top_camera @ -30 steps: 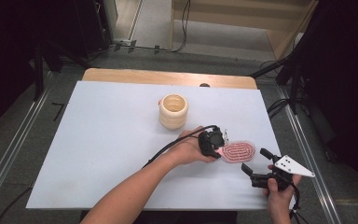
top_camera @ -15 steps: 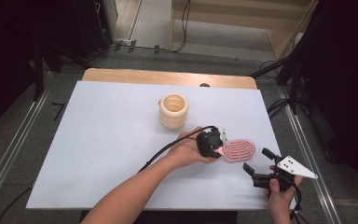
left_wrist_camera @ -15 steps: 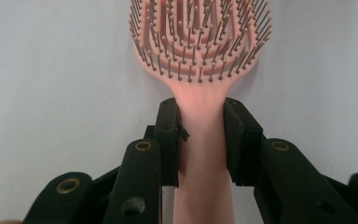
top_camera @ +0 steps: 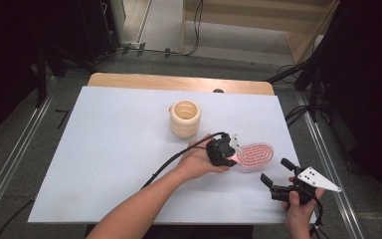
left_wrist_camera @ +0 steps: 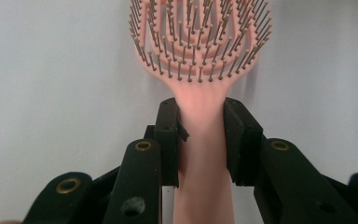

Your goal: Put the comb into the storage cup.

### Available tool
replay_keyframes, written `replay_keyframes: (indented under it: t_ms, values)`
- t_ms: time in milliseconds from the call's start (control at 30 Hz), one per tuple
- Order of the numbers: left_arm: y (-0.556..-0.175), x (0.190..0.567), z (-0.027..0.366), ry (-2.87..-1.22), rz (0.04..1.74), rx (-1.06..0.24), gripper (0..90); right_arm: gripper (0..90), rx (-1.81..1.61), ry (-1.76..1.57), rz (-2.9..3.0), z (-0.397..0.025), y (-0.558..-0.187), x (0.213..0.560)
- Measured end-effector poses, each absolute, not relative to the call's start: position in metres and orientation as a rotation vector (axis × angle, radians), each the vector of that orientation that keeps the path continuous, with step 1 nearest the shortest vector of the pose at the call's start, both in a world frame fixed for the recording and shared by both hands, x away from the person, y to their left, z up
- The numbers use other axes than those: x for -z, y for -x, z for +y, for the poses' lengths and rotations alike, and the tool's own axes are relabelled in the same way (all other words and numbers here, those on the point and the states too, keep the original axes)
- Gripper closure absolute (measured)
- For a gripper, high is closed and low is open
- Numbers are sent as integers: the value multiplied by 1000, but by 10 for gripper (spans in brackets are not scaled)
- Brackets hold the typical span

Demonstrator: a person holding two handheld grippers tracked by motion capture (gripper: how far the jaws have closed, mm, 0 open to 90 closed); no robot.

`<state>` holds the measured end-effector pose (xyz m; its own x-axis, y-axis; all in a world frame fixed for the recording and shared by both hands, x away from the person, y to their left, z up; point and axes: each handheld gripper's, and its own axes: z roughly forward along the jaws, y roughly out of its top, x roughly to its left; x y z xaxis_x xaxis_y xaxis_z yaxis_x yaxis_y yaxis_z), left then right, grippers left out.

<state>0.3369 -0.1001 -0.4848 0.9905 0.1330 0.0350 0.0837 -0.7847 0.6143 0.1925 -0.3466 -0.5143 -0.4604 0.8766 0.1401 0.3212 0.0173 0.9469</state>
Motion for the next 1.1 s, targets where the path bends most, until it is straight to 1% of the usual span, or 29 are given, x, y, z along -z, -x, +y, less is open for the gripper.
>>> replay_keyframes:
  t_ms: [167,500,933,1100]
  values:
    - [-335,480,-94,-2437,158,-99,705,0,-1447,-1224,1796,-346,-192,514]
    - [-331,470,-76,-2361,195,-147,705,0,-1447,-1216,1800,-346,-192,514]
    - [-325,456,-46,-2180,277,-212,705,0,-1399,-1205,1799,-342,-191,512]
    - [-321,453,-35,-2141,288,-244,705,0,-1385,-1201,1804,-341,-191,512]
